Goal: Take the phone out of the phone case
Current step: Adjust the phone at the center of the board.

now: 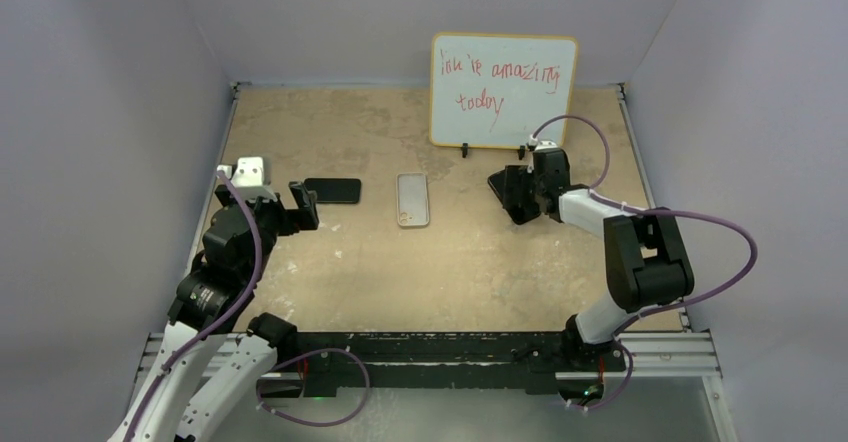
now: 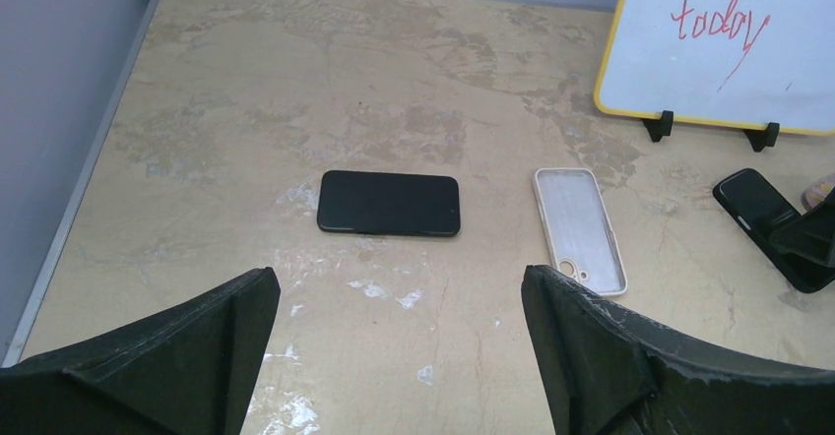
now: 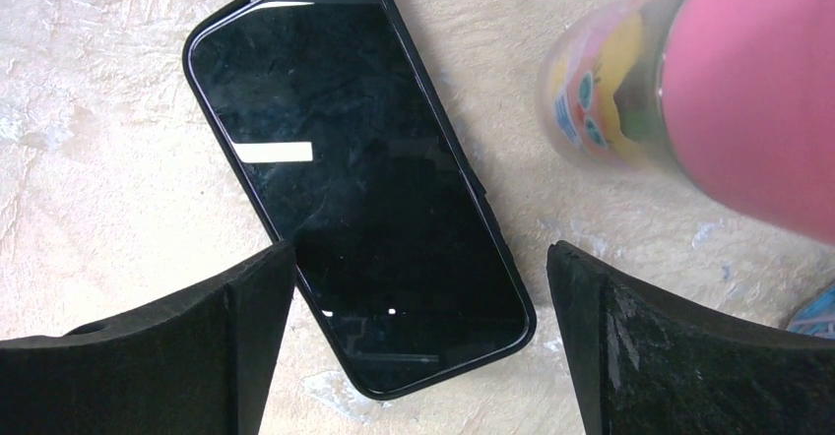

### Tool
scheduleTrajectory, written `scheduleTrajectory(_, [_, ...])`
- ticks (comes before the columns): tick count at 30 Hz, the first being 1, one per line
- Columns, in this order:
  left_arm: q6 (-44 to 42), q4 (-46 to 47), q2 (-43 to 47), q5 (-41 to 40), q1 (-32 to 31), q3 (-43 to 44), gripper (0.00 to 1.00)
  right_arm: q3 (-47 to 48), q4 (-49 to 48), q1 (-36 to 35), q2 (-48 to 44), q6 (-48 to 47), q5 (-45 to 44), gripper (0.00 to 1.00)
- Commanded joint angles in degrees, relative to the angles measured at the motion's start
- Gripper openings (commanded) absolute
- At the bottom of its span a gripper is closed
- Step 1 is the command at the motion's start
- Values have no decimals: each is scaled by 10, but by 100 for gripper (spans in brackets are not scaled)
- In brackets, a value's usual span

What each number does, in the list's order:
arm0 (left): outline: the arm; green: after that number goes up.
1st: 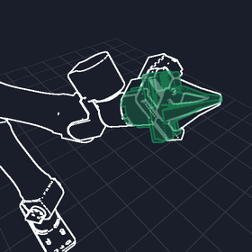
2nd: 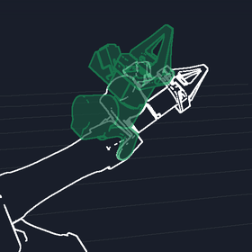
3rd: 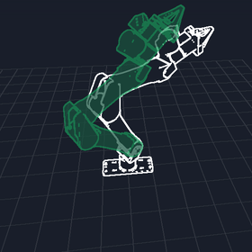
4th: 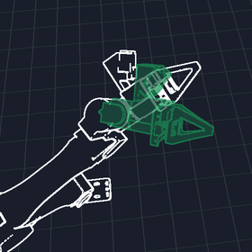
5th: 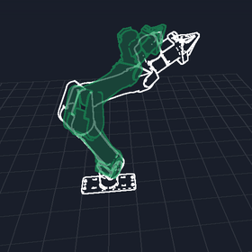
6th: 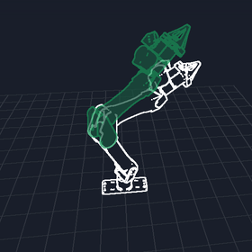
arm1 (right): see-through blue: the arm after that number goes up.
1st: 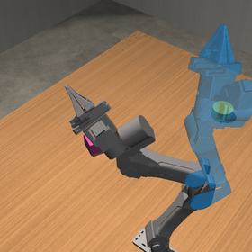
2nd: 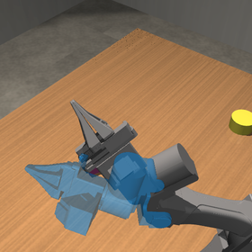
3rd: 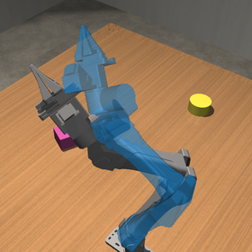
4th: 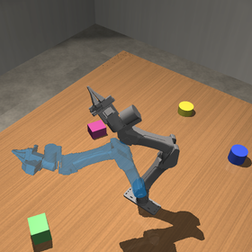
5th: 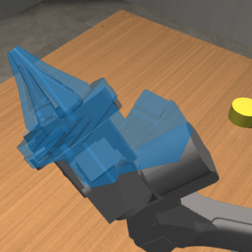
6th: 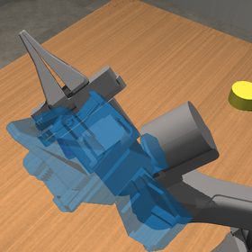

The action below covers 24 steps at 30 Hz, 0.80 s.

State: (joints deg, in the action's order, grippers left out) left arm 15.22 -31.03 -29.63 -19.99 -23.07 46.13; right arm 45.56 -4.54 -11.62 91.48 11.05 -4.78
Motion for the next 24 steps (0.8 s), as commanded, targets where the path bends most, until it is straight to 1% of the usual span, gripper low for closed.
scheduleTrajectory(1, [-15,11,0,0,-3,-2,99,32,14,0,14,-15,47,99])
scheduleTrajectory(9, [-17,11,0,6,-4,-2,98,34,33,-4,16,5,160,99])
scheduleTrajectory(11, [-18,12,0,7,-5,-2,98,34,37,-12,15,7,167,99])
scheduleTrajectory(15, [-18,12,0,10,-5,-2,98,40,44,-37,15,1,109,99])
scheduleTrajectory(18, [-18,12,-1,11,-5,-2,98,54,44,-61,22,-5,47,99])
scheduleTrajectory(19, [-18,12,-1,10,-5,-2,98,61,55,-69,27,-7,12,99])
scheduleTrajectory(21, [-19,12,0,10,-4,-3,98,77,71,-84,40,-10,-32,99])
scheduleTrajectory(24, [-19,13,2,10,-5,-3,98,100,92,-90,66,-7,-60,99])
